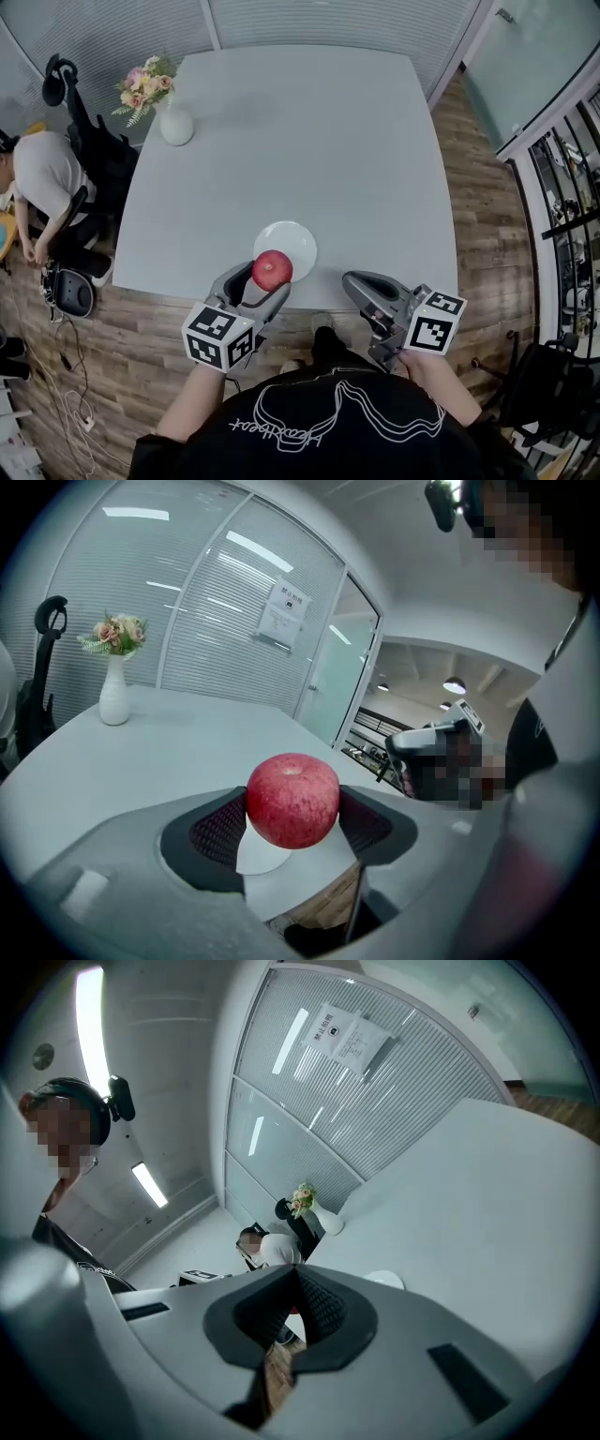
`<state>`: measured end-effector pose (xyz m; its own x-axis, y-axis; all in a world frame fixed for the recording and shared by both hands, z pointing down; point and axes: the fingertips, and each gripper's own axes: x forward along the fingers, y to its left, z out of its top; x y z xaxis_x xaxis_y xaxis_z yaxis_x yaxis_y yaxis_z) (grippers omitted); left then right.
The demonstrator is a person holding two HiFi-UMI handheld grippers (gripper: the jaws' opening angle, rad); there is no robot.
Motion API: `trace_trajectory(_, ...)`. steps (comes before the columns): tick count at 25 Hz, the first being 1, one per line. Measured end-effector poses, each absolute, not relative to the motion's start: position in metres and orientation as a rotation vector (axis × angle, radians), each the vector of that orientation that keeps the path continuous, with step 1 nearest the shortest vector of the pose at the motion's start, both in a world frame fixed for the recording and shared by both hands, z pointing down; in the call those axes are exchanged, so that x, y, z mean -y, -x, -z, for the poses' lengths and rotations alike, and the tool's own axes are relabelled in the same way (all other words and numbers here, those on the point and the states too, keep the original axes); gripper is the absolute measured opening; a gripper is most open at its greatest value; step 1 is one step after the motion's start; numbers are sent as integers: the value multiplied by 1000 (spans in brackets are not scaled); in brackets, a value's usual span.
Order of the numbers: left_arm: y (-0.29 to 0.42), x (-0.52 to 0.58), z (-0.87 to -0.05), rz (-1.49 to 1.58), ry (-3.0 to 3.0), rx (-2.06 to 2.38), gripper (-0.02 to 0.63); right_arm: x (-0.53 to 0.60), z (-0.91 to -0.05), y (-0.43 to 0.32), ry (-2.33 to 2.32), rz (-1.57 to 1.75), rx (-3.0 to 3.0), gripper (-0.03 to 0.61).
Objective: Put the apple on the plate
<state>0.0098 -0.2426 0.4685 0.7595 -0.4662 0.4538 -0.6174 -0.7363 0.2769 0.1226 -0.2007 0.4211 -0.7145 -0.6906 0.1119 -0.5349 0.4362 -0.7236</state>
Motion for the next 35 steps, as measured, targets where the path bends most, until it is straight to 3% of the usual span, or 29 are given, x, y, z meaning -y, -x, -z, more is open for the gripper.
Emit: trace_trajectory(35, -35, 305, -581, -749, -2531, 989, 302, 261, -457, -171, 1044, 1330, -2449, 8)
